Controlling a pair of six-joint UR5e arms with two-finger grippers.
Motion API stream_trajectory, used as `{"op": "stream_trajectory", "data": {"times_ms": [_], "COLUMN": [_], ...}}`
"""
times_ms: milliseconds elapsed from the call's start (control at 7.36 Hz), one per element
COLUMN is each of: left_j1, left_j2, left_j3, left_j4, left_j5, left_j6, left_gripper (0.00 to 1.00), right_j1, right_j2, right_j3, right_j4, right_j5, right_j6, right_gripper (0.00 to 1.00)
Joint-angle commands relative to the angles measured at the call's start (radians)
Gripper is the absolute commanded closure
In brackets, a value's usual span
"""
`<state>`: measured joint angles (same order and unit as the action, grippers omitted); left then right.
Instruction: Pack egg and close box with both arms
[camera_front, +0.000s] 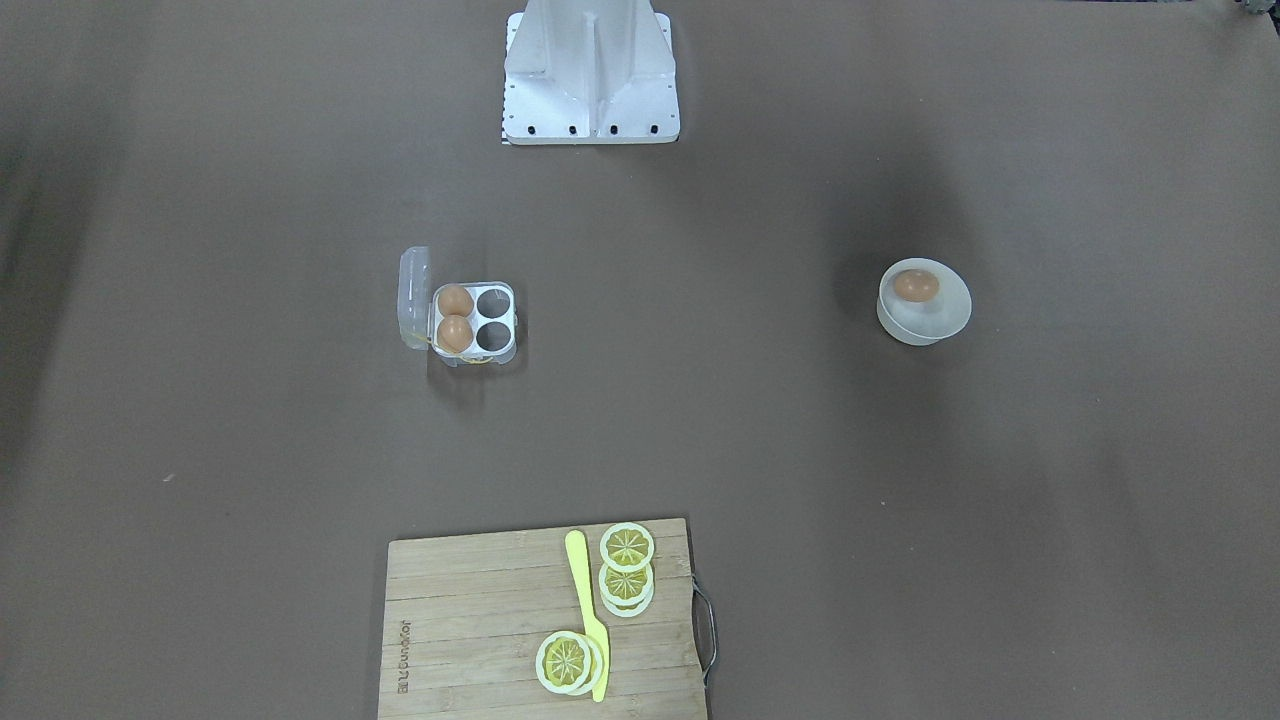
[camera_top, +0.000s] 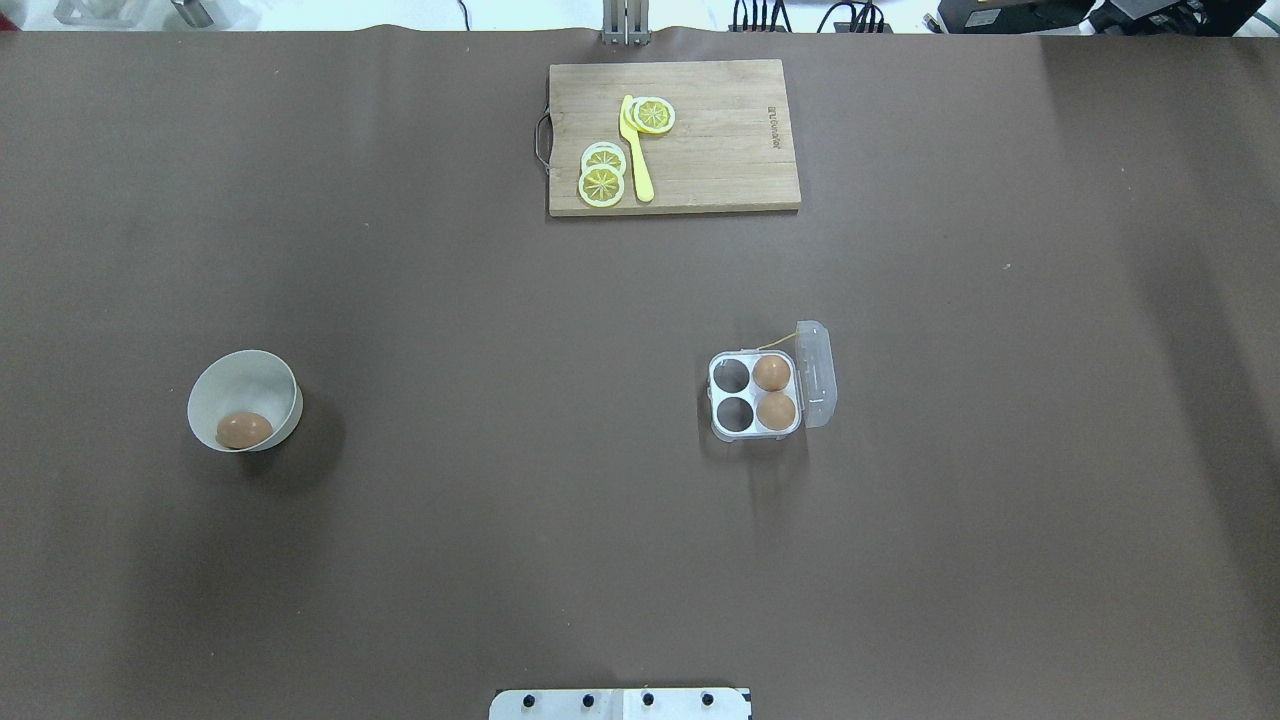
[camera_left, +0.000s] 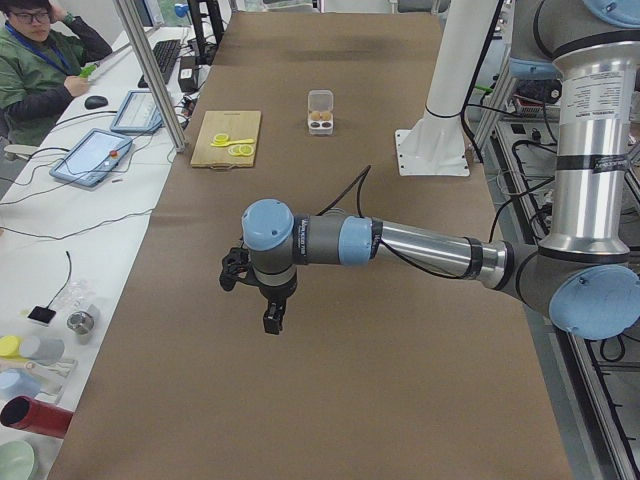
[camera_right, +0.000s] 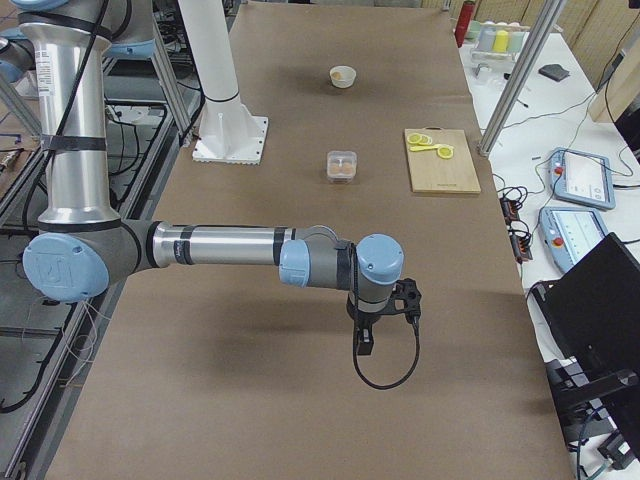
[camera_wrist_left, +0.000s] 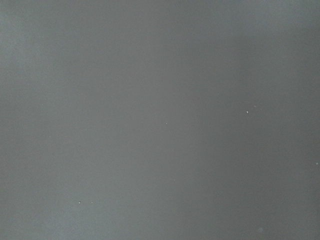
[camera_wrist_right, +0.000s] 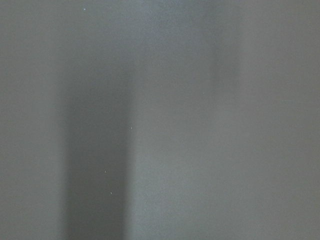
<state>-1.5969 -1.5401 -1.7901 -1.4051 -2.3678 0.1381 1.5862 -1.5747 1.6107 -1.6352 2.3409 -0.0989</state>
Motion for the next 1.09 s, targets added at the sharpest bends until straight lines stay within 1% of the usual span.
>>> {"op": "stream_trajectory", "data": {"times_ms": [0,272,544,816,951], "left_j1": [0.002,0.003,0.005,0.005,0.005], "left_j2": [0.000,0.000,-0.029,-0.034,-0.026], "left_j3": [-0.014,-0.026,-0.018,-0.011,0.003], "left_j4": [0.003,0.003,-0.030,-0.043,-0.096], "left_j5": [0.001,0.001,0.001,0.002,0.005], "left_j6": [0.000,0.000,-0.002,-0.012,-0.014], "left_gripper": [0.02,0.02,0.02,0.02,0.02], "right_j1": [0.000,0.000,-0.009,-0.009,-0.009], "right_j2": [0.001,0.001,0.039,0.033,0.032], "right_j3": [0.000,0.005,0.018,0.005,0.009], "right_j4": [0.000,0.000,0.000,0.000,0.000], "right_j5": [0.000,0.000,0.000,-0.003,-0.002], "right_j6": [0.001,0.001,0.001,0.005,0.007], "right_gripper": [0.00,0.00,0.00,0.00,0.00]}}
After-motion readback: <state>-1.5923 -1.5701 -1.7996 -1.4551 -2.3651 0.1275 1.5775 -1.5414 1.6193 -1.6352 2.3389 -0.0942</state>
